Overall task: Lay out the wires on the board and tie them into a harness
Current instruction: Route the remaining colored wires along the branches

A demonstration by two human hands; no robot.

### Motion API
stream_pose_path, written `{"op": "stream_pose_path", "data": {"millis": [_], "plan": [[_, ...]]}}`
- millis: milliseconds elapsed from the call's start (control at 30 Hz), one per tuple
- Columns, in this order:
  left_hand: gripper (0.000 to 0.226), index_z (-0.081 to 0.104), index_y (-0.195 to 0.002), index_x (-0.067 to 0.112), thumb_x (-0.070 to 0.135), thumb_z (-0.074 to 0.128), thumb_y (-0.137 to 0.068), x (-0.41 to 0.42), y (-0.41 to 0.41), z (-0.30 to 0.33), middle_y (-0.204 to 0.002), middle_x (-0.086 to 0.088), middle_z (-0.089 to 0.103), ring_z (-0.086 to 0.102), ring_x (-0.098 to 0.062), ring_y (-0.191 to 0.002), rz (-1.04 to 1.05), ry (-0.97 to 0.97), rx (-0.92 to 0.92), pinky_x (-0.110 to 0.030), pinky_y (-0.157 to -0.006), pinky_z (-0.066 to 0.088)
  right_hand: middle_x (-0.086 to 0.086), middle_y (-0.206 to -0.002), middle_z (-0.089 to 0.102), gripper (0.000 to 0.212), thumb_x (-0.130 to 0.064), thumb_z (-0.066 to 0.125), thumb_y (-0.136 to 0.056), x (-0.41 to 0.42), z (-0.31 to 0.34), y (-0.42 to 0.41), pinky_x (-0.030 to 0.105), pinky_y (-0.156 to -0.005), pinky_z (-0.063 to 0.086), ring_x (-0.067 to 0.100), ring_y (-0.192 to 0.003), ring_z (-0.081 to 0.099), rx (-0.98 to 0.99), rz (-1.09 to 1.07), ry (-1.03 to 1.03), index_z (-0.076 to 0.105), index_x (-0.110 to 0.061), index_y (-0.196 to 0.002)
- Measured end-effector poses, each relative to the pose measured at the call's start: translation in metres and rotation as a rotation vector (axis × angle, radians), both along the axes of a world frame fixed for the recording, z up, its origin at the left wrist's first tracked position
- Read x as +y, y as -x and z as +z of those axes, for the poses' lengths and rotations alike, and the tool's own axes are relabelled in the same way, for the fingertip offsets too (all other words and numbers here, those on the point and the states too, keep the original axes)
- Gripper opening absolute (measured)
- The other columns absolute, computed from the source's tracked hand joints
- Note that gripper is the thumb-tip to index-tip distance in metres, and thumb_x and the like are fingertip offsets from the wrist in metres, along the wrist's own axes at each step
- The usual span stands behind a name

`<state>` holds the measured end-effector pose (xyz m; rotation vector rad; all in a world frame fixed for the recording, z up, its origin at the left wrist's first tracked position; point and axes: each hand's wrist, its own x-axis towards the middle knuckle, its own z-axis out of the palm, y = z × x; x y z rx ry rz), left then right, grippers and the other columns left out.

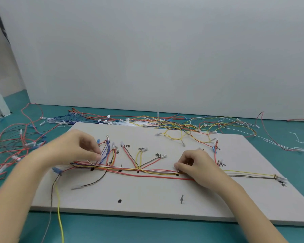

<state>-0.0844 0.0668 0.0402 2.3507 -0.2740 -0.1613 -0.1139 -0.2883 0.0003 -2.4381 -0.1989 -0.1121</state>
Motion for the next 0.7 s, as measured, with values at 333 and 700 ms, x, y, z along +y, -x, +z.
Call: {"op": "stream_pose_path", "data": {"millis": [333, 700], "plan": [[0.042, 0.079, -0.076, 0.026, 0.052, 0.088, -0.044, 0.022, -0.002, -0.002, -0.077, 0.001, 0.076, 0.068, -0.005, -0.068, -0.017, -0.023, 0.192, -0.008, -0.064, 0.047, -0.009, -0.079, 0.066, 0.015, -0.028, 0.062, -0.091, -0.003, -0.001, 0.000, 0.012, -0.065, 0.040, 0.002, -0.075, 0.056, -0.033, 0.063, 0.119, 0.066, -0.022, -0.079], [0.014, 0.077, -0.075, 0.029, 0.023, 0.088, -0.067, -0.001, -0.004, -0.014, -0.059, 0.001, 0.069, 0.053, -0.005, -0.050, -0.037, -0.070, 0.153, -0.018, -0.056, 0.040, -0.006, -0.078, 0.065, 0.015, -0.027, 0.061, -0.092, -0.001, 0.003, -0.004, 0.020, -0.062, 0.042, 0.008, -0.071, 0.056, 0.025, 0.062, 0.136, 0.062, -0.021, -0.078]]}}
